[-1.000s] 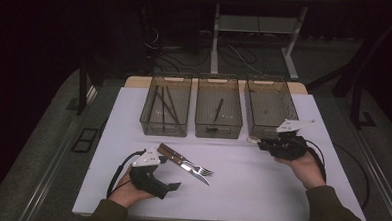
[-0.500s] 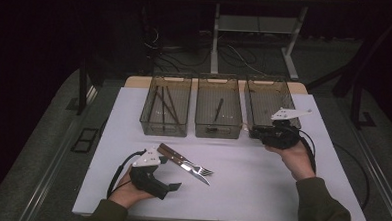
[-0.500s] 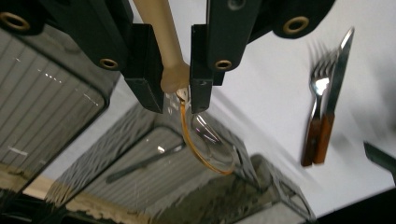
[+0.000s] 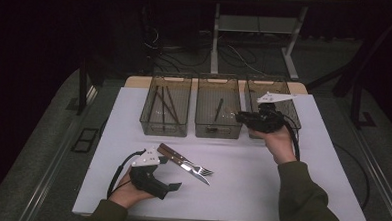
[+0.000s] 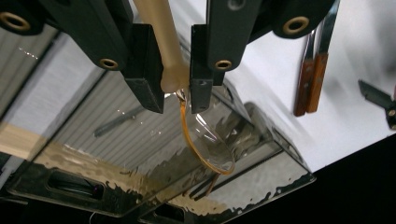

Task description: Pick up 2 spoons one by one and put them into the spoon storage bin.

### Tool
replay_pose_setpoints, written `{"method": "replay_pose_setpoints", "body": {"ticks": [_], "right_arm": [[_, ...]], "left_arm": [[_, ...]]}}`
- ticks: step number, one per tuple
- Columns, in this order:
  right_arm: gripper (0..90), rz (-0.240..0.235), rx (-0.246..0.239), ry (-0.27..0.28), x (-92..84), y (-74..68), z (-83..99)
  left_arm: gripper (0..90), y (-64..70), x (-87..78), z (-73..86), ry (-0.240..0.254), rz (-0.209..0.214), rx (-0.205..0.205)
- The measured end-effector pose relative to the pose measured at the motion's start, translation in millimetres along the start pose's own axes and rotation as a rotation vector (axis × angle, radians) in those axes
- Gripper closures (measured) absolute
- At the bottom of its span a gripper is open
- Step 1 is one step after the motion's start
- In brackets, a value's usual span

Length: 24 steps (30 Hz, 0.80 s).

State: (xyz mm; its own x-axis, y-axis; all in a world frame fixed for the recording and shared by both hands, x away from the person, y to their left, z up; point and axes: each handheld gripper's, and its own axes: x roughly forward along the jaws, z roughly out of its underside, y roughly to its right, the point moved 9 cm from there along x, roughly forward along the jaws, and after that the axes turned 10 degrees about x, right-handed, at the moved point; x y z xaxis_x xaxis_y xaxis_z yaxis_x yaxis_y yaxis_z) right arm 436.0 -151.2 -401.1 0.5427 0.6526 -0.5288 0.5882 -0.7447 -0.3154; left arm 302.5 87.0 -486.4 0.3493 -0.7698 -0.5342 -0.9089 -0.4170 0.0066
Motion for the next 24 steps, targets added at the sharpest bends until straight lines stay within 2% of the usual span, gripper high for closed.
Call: {"method": "replay_pose_setpoints", "body": {"ticks": [11,15,24], "right_arm": [[76.1,0.007,0.024,0.004,29.8,-0.6,-23.1],[76.1,0.010,0.043,-0.006,39.4,1.3,-26.4],[76.0,0.036,0.050,-0.045,63.2,4.3,-30.0]], "left_arm": [[0.0,1.2,-0.4,-0.6,0.001,0.008,0.004],[0.0,1.5,-0.4,-0.9,0.003,0.010,0.006],[0.0,1.9,-0.6,-1.1,0.001,0.015,0.013]]}}
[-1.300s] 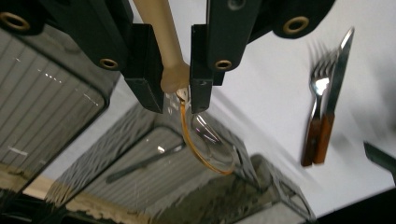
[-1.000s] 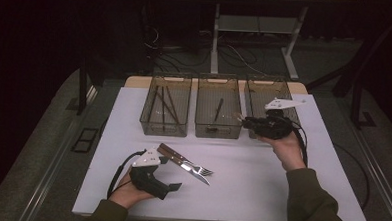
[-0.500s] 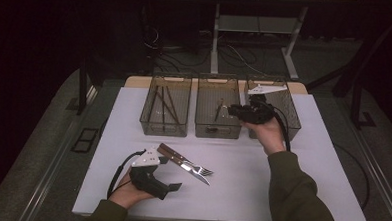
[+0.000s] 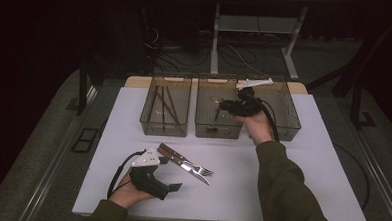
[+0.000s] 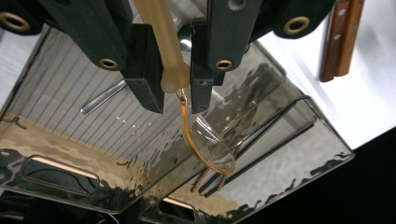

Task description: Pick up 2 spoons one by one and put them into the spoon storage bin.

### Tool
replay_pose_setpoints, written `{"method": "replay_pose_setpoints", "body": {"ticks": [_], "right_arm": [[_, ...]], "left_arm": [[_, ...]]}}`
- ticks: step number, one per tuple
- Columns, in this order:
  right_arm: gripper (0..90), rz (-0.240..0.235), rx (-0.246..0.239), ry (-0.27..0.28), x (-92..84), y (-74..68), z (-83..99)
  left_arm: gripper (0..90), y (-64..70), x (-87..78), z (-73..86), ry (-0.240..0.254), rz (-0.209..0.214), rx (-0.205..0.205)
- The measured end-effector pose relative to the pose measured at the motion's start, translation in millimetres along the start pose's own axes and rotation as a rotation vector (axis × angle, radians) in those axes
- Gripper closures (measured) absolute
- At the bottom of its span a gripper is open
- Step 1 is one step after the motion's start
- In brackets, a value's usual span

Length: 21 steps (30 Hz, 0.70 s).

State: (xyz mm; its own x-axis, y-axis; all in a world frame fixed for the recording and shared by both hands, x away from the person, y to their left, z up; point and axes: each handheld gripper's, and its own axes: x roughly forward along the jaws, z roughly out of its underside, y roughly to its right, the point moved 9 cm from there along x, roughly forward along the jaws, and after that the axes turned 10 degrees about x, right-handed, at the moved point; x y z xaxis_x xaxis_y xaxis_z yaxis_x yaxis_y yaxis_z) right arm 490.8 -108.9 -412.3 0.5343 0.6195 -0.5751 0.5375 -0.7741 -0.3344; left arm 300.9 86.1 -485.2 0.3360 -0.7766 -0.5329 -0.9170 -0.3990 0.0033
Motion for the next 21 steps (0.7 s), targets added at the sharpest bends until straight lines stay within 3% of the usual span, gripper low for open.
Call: {"method": "replay_pose_setpoints", "body": {"ticks": [10,14,21], "right_arm": [[74.7,0.039,0.010,-0.101,28.4,11.3,16.9],[58.3,0.020,0.016,-0.134,33.7,10.6,22.4],[42.8,-0.046,0.048,-0.120,25.4,6.7,20.8]], "left_arm": [[0.0,1.3,0.6,-0.6,0.002,0.005,0.005],[0.0,1.2,0.7,-0.7,0.002,0.008,0.013],[0.0,1.3,0.8,-0.4,-0.002,0.008,0.018]]}}
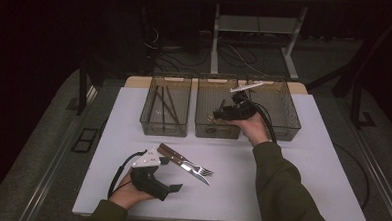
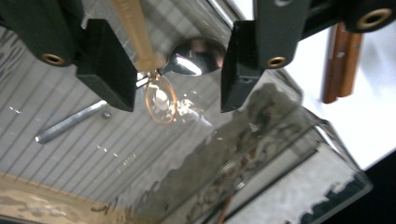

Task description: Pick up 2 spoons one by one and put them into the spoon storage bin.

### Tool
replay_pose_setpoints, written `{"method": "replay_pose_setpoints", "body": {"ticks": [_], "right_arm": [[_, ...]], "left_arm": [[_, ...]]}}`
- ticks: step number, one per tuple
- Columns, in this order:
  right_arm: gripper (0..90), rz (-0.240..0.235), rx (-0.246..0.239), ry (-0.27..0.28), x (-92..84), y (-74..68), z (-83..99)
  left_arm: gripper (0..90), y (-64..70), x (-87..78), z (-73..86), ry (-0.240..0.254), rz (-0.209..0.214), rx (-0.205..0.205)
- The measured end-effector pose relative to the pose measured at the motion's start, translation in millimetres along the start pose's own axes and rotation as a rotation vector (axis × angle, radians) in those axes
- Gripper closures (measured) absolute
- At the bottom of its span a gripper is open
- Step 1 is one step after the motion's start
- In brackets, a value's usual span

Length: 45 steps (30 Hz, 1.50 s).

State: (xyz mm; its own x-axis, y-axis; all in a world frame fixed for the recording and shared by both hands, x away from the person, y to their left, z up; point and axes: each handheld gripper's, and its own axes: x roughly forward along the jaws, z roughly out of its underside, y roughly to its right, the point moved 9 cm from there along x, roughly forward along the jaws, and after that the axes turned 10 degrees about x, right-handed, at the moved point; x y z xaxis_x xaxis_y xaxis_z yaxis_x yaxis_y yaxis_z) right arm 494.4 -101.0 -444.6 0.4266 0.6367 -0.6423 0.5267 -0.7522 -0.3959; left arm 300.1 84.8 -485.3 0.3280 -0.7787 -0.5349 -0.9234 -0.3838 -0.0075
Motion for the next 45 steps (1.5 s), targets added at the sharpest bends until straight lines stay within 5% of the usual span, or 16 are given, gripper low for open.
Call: {"method": "replay_pose_setpoints", "body": {"ticks": [13,18,37,45], "right_arm": [[16.3,-0.008,-0.068,0.088,-38.2,-6.5,13.5],[8.7,-0.052,-0.102,0.118,-54.5,-11.0,23.8],[8.8,0.040,-0.117,0.181,-91.9,10.0,87.2],[8.8,0.065,-0.124,0.161,-97.1,15.2,119.5]], "left_arm": [[0.0,0.7,0.7,-0.9,0.013,-0.007,-0.032],[0.0,-0.4,0.2,-0.2,0.008,-0.007,-0.028],[0.0,-3.6,-1.0,0.1,0.007,-0.022,-0.033],[0.0,-3.9,-1.4,0.3,0.004,-0.027,-0.030]]}}
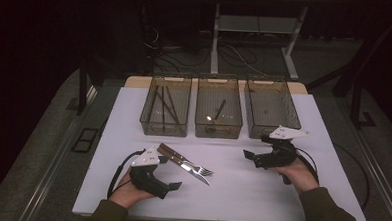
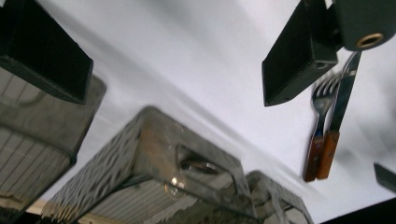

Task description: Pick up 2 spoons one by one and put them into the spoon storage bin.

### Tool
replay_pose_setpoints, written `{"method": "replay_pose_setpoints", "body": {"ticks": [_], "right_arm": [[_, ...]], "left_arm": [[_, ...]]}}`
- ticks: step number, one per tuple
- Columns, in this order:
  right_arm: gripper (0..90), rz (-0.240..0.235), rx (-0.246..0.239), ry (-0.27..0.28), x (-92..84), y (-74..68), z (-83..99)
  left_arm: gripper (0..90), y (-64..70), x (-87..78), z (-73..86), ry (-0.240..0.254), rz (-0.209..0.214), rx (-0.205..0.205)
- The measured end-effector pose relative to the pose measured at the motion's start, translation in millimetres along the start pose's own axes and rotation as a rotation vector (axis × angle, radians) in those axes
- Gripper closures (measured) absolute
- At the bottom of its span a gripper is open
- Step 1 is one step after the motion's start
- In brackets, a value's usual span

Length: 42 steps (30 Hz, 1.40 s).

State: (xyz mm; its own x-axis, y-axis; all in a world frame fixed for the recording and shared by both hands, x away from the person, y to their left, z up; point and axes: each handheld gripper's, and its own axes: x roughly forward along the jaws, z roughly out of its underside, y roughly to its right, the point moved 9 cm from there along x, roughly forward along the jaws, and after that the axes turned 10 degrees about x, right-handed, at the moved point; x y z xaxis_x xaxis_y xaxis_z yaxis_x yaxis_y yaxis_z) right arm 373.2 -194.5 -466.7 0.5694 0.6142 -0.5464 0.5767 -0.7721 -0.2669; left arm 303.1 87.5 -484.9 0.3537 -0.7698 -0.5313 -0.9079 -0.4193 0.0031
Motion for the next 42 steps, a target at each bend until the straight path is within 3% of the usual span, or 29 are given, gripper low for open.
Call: {"method": "replay_pose_setpoints", "body": {"ticks": [12,21,27,38,42], "right_arm": [[8.8,0.000,-0.018,-0.017,-15.7,-1.0,36.2],[8.9,0.010,0.007,0.000,-40.9,2.8,55.1],[8.8,0.013,0.008,-0.003,-50.4,1.9,63.3],[8.9,0.016,0.001,-0.025,-46.3,0.5,66.1],[8.8,0.021,-0.002,-0.028,-45.9,1.3,66.4]], "left_arm": [[3.3,-1.3,-2.1,-0.6,-0.007,-0.018,0.009],[16.4,-8.0,-2.7,2.0,-0.055,-0.066,0.011],[38.6,-16.3,-3.2,0.0,-0.085,-0.092,0.007],[83.9,-46.8,6.4,-10.1,-0.127,-0.141,0.016],[89.4,-62.9,14.4,-9.4,-0.165,-0.158,-0.004]]}}
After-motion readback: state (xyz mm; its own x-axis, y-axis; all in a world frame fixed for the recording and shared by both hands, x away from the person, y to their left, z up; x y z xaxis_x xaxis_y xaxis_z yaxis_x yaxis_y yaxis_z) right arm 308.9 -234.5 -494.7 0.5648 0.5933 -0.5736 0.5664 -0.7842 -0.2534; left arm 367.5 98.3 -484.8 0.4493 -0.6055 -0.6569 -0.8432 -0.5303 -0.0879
